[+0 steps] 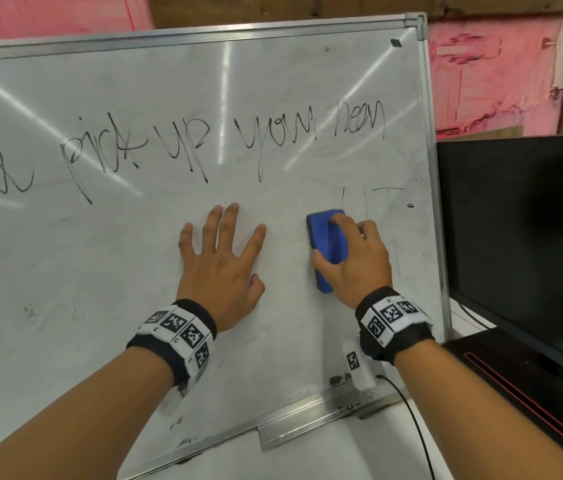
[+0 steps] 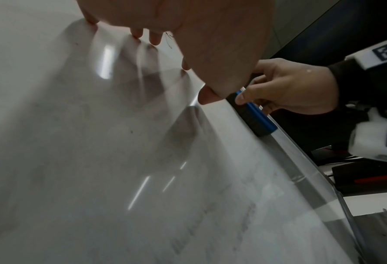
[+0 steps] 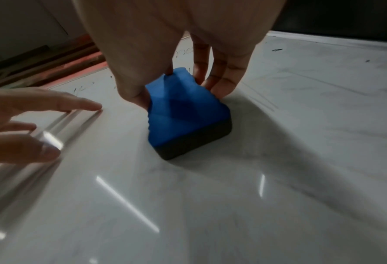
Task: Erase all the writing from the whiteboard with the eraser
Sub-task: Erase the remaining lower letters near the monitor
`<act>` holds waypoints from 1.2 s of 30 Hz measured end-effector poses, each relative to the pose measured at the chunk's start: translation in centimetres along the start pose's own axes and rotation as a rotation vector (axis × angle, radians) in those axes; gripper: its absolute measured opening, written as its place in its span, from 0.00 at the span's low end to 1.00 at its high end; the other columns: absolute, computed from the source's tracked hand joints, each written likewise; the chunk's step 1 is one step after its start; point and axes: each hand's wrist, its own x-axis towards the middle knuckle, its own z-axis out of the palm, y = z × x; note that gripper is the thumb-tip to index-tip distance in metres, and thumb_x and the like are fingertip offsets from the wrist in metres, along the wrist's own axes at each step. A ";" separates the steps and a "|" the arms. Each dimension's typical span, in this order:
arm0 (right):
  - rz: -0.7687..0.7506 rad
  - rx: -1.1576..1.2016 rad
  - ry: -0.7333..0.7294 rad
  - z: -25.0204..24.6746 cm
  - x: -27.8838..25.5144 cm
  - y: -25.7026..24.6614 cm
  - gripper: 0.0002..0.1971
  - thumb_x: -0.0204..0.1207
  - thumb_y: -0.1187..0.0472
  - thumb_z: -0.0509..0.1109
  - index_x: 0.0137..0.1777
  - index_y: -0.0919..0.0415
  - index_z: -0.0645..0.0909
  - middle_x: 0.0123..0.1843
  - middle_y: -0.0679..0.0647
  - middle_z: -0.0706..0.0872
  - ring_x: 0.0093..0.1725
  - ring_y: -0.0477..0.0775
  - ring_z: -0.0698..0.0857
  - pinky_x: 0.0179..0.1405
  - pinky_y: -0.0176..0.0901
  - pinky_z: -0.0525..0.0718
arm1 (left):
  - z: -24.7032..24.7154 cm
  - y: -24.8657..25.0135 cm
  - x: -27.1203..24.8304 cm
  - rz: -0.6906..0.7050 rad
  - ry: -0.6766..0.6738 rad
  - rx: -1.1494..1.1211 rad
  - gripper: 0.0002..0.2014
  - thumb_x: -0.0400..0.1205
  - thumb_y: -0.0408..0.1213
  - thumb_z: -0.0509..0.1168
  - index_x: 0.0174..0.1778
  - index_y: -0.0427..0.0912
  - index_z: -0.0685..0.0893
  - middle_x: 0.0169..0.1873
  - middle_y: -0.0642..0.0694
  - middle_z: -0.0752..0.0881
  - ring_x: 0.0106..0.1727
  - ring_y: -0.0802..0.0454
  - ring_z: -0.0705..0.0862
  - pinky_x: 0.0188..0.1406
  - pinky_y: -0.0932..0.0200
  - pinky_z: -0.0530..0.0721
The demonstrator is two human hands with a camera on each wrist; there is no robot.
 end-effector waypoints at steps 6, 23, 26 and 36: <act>-0.031 -0.019 -0.005 -0.1 0.7 -0.5 0.30 0.72 0.41 0.73 0.73 0.43 0.71 0.56 0.49 0.73 0.48 0.52 0.79 0.42 0.47 0.86 | 0.5 0.7 0.0 -0.006 0.011 -0.001 0.39 0.75 0.55 0.64 0.85 0.53 0.63 0.86 0.35 0.52 0.86 0.32 0.50 0.77 0.23 0.51; 0.148 0.072 -0.038 1.8 -7.1 3.4 0.30 0.69 0.45 0.76 0.71 0.43 0.71 0.56 0.48 0.72 0.47 0.49 0.78 0.40 0.44 0.82 | 0.8 1.2 -0.2 -0.012 -0.033 0.014 0.41 0.76 0.56 0.64 0.85 0.52 0.60 0.86 0.35 0.49 0.86 0.32 0.48 0.77 0.23 0.52; 0.105 0.027 -0.138 2.0 -8.9 4.9 0.30 0.67 0.44 0.77 0.67 0.40 0.70 0.54 0.46 0.71 0.47 0.48 0.78 0.38 0.43 0.83 | 1.1 1.4 -0.5 0.000 -0.031 0.011 0.41 0.75 0.56 0.64 0.85 0.52 0.60 0.86 0.34 0.50 0.86 0.32 0.49 0.77 0.23 0.52; 0.367 0.209 0.124 1.9 -7.5 6.4 0.30 0.71 0.50 0.79 0.71 0.45 0.70 0.58 0.52 0.74 0.51 0.51 0.80 0.48 0.41 0.81 | 1.1 1.8 -0.4 0.023 -0.014 0.015 0.40 0.75 0.55 0.66 0.84 0.48 0.64 0.85 0.32 0.53 0.85 0.30 0.52 0.75 0.24 0.55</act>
